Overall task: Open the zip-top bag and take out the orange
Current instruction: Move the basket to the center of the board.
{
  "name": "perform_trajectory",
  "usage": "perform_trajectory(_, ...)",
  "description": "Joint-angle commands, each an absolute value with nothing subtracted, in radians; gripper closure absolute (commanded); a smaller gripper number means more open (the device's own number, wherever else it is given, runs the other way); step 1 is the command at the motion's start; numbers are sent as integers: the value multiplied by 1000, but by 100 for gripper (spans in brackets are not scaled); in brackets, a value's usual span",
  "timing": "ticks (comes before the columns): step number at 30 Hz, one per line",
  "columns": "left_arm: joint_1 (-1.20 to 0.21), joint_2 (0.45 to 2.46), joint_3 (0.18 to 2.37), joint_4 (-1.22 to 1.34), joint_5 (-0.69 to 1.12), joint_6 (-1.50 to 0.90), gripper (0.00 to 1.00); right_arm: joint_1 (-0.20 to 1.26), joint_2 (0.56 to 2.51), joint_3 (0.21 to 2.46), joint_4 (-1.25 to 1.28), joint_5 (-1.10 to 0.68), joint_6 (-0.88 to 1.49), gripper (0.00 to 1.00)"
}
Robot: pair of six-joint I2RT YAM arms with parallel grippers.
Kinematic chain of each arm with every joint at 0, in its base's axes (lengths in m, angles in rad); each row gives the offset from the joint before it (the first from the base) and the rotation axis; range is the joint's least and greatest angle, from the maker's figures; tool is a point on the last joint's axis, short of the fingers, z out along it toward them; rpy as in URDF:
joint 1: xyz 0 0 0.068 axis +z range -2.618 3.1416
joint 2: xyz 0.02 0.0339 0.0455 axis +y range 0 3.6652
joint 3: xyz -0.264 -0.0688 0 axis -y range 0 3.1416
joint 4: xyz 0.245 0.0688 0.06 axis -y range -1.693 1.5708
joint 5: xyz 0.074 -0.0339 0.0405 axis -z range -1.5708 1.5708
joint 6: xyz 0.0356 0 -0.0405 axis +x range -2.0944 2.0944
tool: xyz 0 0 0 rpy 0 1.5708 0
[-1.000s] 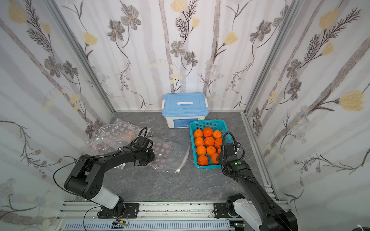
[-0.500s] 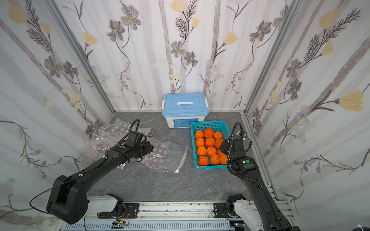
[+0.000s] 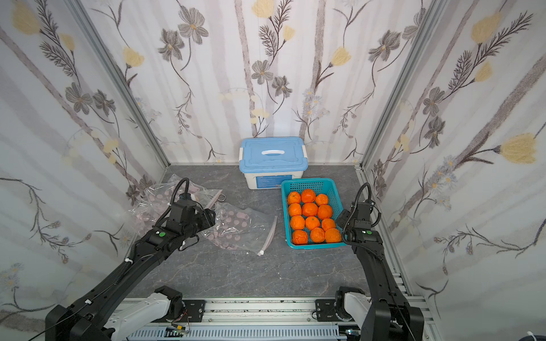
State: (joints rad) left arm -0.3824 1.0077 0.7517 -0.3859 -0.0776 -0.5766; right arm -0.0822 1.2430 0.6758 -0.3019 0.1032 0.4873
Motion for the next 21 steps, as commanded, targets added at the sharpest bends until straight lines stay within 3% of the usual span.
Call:
perform_trajectory(1, -380, 1008, 742, -362, -87, -573, 33, -86, 1322, 691, -198, -36, 444, 25)
perform_trajectory(6, -379, 1012, 742, -362, -92, -566, 33, -55, 1382, 702, -175, -181, 414, 33)
perform_trajectory(12, -377, 1000, 722, -342, -121, -546, 33, 75, 1370, 726, -183, -243, 370, 33)
perform_trajectory(17, -377, 955, 644, -225, -221, -514, 33, 78, 1272, 730, -180, -23, 367, 24)
perform_trajectory(21, -376, 945, 533, 28, -371, -434, 30, -9, 1191, 690, -107, 171, 411, 21)
